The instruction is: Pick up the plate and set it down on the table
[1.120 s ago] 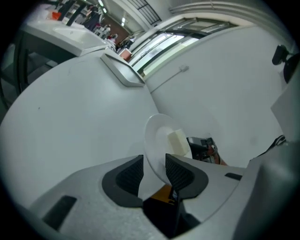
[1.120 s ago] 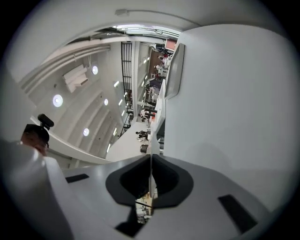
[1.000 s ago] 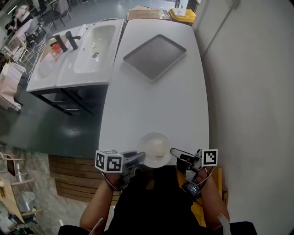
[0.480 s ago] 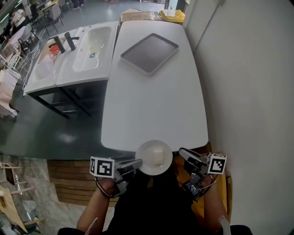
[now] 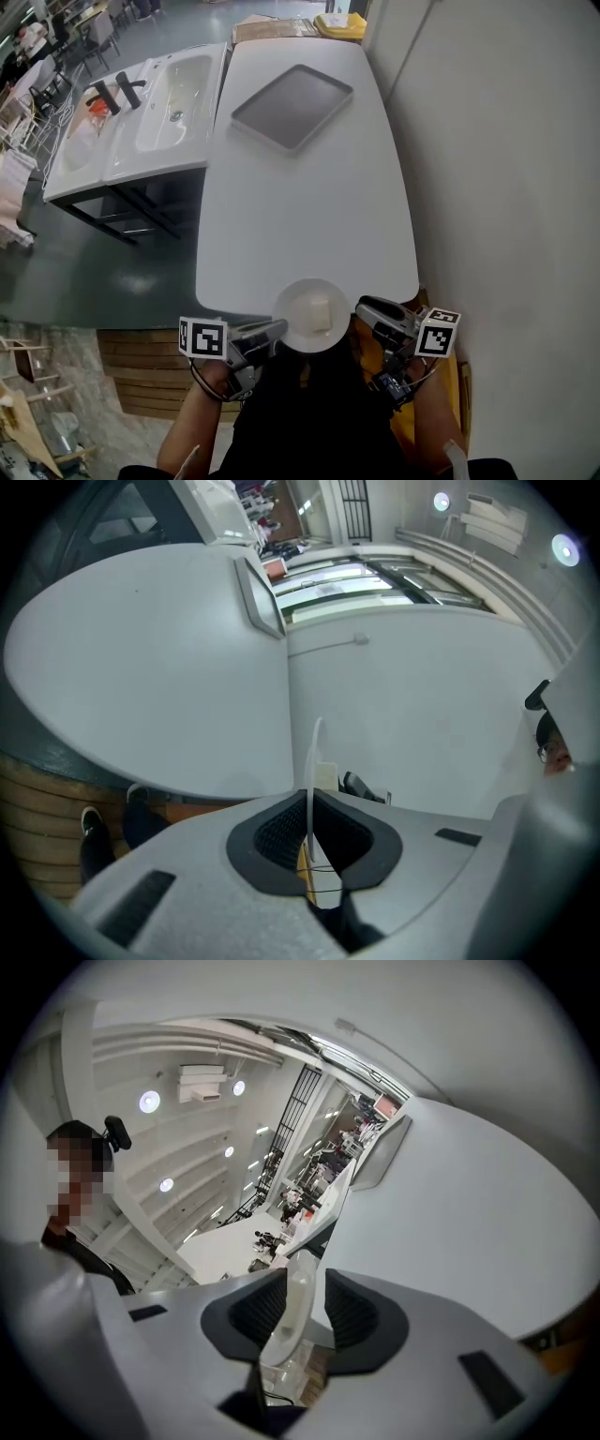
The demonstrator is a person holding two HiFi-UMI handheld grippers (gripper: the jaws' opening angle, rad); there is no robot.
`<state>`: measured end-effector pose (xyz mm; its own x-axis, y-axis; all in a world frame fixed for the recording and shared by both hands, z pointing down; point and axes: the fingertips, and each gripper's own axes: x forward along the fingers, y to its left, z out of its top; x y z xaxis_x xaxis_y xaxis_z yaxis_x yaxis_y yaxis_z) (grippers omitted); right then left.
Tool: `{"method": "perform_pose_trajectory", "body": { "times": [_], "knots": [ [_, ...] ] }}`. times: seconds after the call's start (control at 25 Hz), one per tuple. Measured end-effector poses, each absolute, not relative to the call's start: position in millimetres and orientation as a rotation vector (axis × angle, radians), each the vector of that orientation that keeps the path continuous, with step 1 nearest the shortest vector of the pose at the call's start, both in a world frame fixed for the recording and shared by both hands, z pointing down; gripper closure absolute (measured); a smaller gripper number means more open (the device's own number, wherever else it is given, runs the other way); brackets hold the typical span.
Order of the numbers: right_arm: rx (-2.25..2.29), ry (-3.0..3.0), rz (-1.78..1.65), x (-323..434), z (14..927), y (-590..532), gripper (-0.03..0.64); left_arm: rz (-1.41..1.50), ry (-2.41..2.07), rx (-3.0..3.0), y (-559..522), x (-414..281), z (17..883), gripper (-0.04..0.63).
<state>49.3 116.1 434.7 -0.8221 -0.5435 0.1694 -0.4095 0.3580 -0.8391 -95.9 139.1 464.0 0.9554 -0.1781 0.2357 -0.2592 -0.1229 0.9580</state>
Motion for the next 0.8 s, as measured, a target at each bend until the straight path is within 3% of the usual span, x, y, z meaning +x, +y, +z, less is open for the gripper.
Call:
{"method": "perform_pose_trajectory", "body": {
  "times": [0.52, 0.8],
  "knots": [
    [-0.781, 2.666, -1.438, 77, 460, -7, 0.52, 0.069, -0.449, 1.685, 2, -49, 485, 0.58],
    [-0.833, 2.692, -1.489, 102, 494, -63, 0.569, 0.035, -0.449, 1.621, -47, -20, 507, 0.58]
  ]
}}
